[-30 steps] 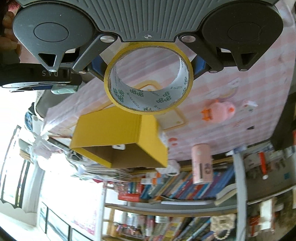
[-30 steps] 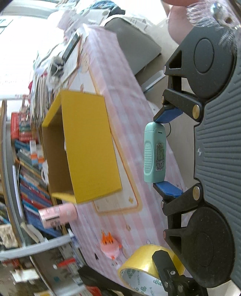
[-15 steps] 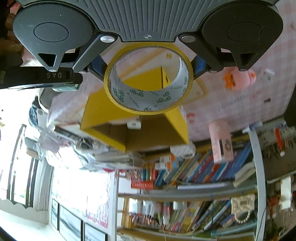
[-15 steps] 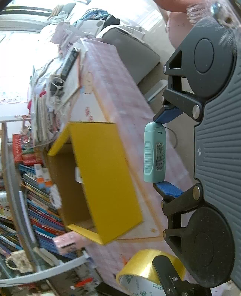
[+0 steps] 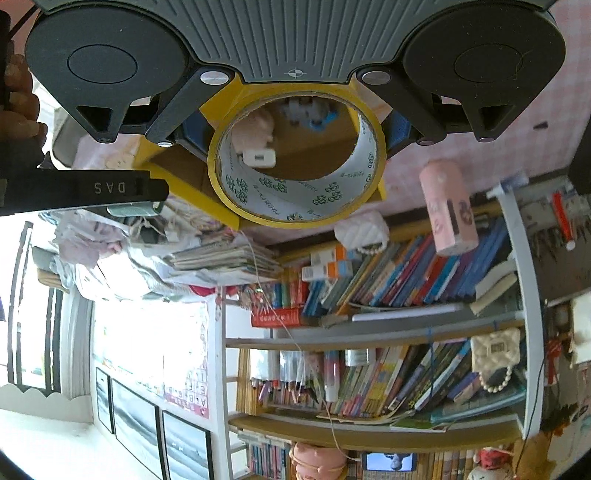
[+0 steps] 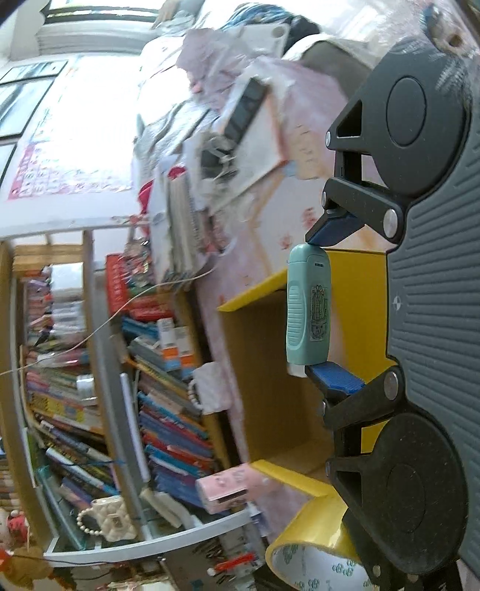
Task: Organize objects
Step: 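Carry the tape roll and mint-green object together toward the yellow box, then lower the tape roll and mint-green object into the box and open both grippers, then lift both open grippers out of the box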
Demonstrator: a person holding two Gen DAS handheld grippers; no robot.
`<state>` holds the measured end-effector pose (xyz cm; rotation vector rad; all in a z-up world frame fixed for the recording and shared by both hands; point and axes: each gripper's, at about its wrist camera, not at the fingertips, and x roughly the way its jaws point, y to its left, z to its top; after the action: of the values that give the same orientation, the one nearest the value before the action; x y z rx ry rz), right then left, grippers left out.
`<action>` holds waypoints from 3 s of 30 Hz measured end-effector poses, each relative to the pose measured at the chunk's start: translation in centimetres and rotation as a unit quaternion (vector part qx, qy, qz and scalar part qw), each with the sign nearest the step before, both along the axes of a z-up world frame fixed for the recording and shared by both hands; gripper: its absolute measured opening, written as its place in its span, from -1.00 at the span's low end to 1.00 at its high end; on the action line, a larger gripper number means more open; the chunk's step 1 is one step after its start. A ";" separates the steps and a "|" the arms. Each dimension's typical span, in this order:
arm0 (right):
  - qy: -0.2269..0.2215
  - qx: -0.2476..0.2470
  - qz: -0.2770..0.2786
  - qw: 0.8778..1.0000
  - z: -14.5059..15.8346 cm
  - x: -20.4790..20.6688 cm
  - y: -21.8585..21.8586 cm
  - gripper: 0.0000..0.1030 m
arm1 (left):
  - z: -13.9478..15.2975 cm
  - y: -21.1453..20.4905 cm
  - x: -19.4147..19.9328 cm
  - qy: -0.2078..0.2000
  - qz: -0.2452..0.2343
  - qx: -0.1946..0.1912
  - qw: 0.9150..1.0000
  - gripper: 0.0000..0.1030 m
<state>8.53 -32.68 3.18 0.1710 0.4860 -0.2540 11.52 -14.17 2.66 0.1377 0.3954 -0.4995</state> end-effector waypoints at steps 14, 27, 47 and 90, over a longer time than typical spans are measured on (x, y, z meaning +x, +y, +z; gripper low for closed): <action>0.017 -0.002 0.083 0.996 -0.2 7.9 -3.3 0.29 | -1.7 -4.8 4.3 0.033 0.013 0.037 0.999 0.77; 0.056 -0.002 0.168 0.984 -1.7 12.4 -3.1 0.29 | -4.2 -6.3 6.8 0.098 0.025 0.057 0.993 0.77; 0.152 -0.074 0.243 0.955 -5.6 15.2 -0.6 0.29 | -5.4 -5.7 7.7 0.135 0.037 0.033 0.990 0.83; 0.044 -0.022 0.020 0.999 -2.5 0.5 4.3 0.60 | -3.3 5.7 -1.7 0.073 0.097 -0.011 0.993 0.86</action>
<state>9.05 -28.36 0.70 0.1077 0.5699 -0.2339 9.81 -8.42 -0.69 0.0400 0.5408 -0.3236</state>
